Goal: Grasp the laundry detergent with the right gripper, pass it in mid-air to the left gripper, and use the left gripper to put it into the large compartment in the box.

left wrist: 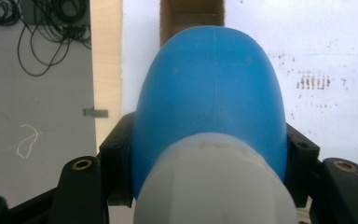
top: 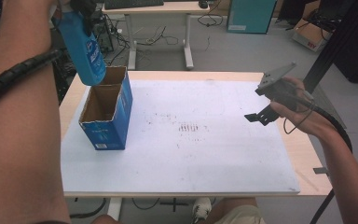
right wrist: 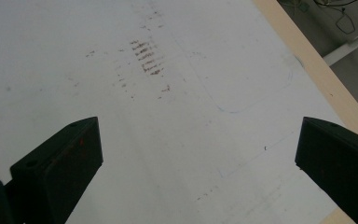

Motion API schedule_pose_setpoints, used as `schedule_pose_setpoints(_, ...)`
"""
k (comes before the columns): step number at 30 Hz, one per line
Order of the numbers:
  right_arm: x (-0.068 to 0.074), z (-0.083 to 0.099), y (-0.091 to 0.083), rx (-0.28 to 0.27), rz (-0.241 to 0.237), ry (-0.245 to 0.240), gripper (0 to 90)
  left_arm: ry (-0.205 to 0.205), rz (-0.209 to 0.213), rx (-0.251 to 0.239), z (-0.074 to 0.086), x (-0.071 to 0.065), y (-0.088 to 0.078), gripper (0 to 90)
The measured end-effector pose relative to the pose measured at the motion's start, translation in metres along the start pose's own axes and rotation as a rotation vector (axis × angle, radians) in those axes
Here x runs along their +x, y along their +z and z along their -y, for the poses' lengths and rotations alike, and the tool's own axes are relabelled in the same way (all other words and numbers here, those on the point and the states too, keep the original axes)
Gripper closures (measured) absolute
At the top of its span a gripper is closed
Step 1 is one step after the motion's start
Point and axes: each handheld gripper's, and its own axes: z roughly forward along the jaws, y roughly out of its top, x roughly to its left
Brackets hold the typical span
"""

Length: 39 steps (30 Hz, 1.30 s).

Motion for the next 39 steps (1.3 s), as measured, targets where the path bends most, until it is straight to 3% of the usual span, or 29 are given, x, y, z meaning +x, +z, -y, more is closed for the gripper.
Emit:
schedule_pose_setpoints(1, 0.003, 0.000, -0.001, 0.004, 0.006, 0.034, 0.4, 0.002, -0.001, 0.003, 0.000, 0.001, 0.002, 37.3)
schedule_pose_setpoints(3, 0.000, 0.000, -0.001, 0.000, 0.001, 0.001, 0.4, -0.003, 0.002, 0.004, -0.001, 0.003, 0.007, 37.4)
schedule_pose_setpoints(6, 0.001, 0.000, -0.001, -0.003, 0.003, -0.001, 0.4, -0.011, 0.005, 0.013, -0.001, 0.006, 0.015, 37.4)
schedule_pose_setpoints(7, 0.002, 0.001, -0.002, 0.007, 0.005, 0.018, 0.4, -0.012, 0.004, 0.017, 0.000, 0.006, 0.017, 37.4)
schedule_pose_setpoints(10, 0.000, 0.001, -0.002, 0.007, 0.005, -0.006, 0.4, -0.011, -0.003, 0.026, -0.001, 0.006, 0.025, 37.4)
schedule_pose_setpoints(15, 0.001, 0.002, -0.003, 0.009, 0.015, 0.010, 0.4, -0.011, 0.017, 0.038, -0.002, 0.009, 0.039, 37.4)
schedule_pose_setpoints(19, -0.001, 0.003, -0.003, 0.011, 0.019, -0.013, 0.4, -0.008, 0.023, 0.045, -0.003, 0.011, 0.049, 37.3)
schedule_pose_setpoints(20, 0.000, 0.004, -0.003, 0.018, 0.020, 0.012, 0.4, 0.000, 0.023, 0.050, -0.003, 0.011, 0.052, 37.4)
schedule_pose_setpoints(26, 0.001, 0.006, -0.001, 0.021, 0.023, 0.020, 0.4, 0.008, 0.039, 0.065, -0.004, 0.013, 0.072, 37.3)
schedule_pose_setpoints(28, -0.001, 0.007, 0.000, 0.018, 0.019, -0.007, 0.4, 0.013, 0.041, 0.071, -0.004, 0.013, 0.080, 37.3)
schedule_pose_setpoints(31, 0.001, 0.007, 0.001, 0.022, 0.021, 0.019, 0.4, 0.011, 0.040, 0.078, -0.004, 0.012, 0.091, 37.3)
schedule_pose_setpoints(34, 0.000, 0.007, 0.002, 0.024, 0.021, 0.005, 0.4, 0.019, 0.045, 0.083, -0.005, 0.012, 0.101, 37.3)
schedule_pose_setpoints(39, 0.002, 0.008, 0.004, 0.035, 0.023, 0.025, 0.4, 0.027, 0.058, 0.091, -0.005, 0.011, 0.120, 37.3)
